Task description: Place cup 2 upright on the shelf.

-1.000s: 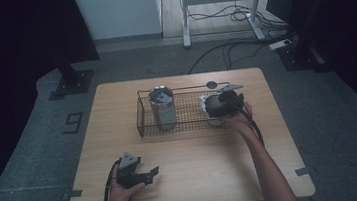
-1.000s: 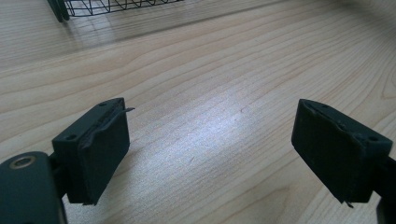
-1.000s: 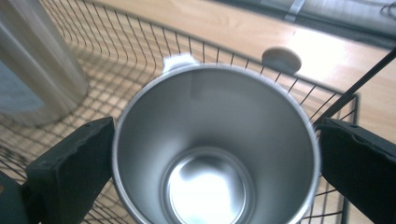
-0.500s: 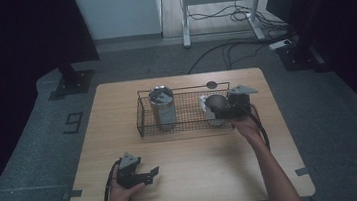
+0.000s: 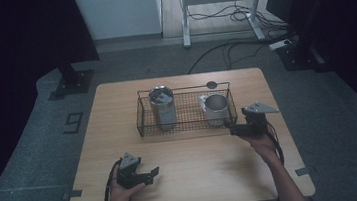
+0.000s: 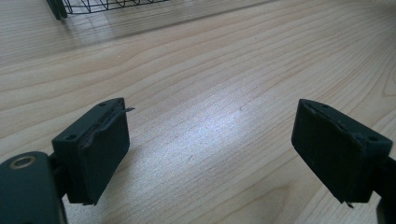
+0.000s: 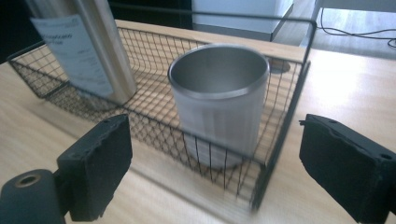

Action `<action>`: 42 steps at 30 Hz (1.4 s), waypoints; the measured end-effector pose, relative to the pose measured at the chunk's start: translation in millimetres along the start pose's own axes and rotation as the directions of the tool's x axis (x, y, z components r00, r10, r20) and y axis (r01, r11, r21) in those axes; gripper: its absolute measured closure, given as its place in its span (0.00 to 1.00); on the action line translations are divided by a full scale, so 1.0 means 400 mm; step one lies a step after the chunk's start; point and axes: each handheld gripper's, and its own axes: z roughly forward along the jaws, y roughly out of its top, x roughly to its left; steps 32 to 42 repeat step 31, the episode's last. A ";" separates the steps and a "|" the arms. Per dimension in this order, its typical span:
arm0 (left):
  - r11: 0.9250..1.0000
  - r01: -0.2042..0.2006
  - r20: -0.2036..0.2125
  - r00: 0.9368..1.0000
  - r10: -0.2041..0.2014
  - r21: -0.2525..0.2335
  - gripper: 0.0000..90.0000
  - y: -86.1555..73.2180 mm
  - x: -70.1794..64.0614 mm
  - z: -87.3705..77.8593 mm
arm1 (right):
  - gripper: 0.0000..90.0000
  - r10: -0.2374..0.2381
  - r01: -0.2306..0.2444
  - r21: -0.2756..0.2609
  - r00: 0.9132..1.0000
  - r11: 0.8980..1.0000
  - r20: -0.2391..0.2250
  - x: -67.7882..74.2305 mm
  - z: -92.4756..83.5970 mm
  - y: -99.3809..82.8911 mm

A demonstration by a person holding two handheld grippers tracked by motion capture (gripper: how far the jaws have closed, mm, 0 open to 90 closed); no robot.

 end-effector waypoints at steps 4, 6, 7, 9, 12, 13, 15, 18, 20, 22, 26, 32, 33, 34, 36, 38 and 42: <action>1.000 -0.002 -0.002 1.000 0.002 0.001 0.13 0.000 -0.001 0.000 | 0.12 0.000 0.000 0.003 1.000 1.000 -0.007 0.000 -0.032 -0.038; 1.000 -0.002 -0.002 1.000 0.002 -0.001 0.13 0.001 -0.001 -0.002 | 0.12 -0.003 0.003 0.007 1.000 1.000 -0.010 0.000 -0.045 -0.060; 1.000 -0.001 -0.002 1.000 0.001 -0.002 0.13 0.001 -0.001 -0.002 | 0.12 -0.001 0.001 0.011 1.000 1.000 -0.011 0.000 -0.050 -0.071; 1.000 0.000 -0.002 1.000 0.000 -0.001 0.13 0.001 -0.001 -0.002 | 0.12 0.000 0.000 0.023 1.000 1.000 -0.008 -0.002 -0.058 -0.093; 1.000 -0.004 0.001 1.000 0.004 0.003 0.13 0.001 -0.003 0.000 | 0.12 0.007 -0.007 0.037 1.000 0.999 -0.007 -0.004 -0.065 -0.123; 1.000 -0.004 0.000 1.000 0.004 0.003 0.13 0.000 -0.003 0.000 | 0.13 0.013 -0.013 0.040 1.000 0.999 -0.009 -0.005 -0.067 -0.136; 1.000 -0.004 0.000 1.000 0.004 0.004 0.13 0.000 -0.003 0.001 | 0.13 0.018 -0.018 0.052 1.000 0.999 -0.009 -0.004 -0.067 -0.155; 1.000 -0.004 0.000 1.000 0.004 0.005 0.13 0.000 -0.003 0.001 | 0.13 0.023 -0.022 0.076 1.000 0.997 -0.010 -0.002 -0.063 -0.185; 1.000 -0.005 -0.001 1.000 0.005 0.003 0.13 0.000 -0.004 0.000 | 0.13 0.015 -0.014 0.093 1.000 0.996 -0.007 -0.002 -0.061 -0.194; 1.000 -0.005 -0.002 1.000 0.005 0.001 0.13 0.001 -0.004 0.000 | 0.13 0.020 -0.019 0.100 1.000 0.995 -0.007 -0.002 -0.059 -0.199; 1.000 -0.007 -0.004 1.000 0.007 0.002 0.13 0.000 -0.004 0.000 | 0.14 0.016 -0.015 0.082 1.000 0.997 -0.008 0.002 -0.061 -0.196; 1.000 -0.009 -0.006 1.000 0.009 0.004 0.13 0.000 -0.005 0.000 | 0.14 0.002 -0.003 0.103 1.000 0.995 0.006 -0.001 -0.056 -0.203; 1.000 -0.009 -0.006 1.000 0.009 0.004 0.13 0.000 -0.005 0.000 | 0.14 0.002 -0.003 0.103 1.000 0.995 0.006 -0.001 -0.056 -0.203; 1.000 -0.009 -0.006 1.000 0.009 0.004 0.13 0.000 -0.005 0.000 | 0.14 0.002 -0.003 0.103 1.000 0.995 0.006 -0.001 -0.056 -0.203; 1.000 -0.009 -0.006 1.000 0.009 0.004 0.13 0.000 -0.005 0.000 | 0.14 0.002 -0.003 0.103 1.000 0.995 0.006 -0.001 -0.056 -0.203; 1.000 -0.009 -0.006 1.000 0.009 0.004 0.13 0.000 -0.005 0.000 | 0.14 0.002 -0.003 0.103 1.000 0.995 0.006 -0.001 -0.056 -0.203; 1.000 -0.009 -0.006 1.000 0.009 0.004 0.13 0.000 -0.005 0.000 | 0.14 0.002 -0.003 0.103 1.000 0.995 0.006 -0.001 -0.056 -0.203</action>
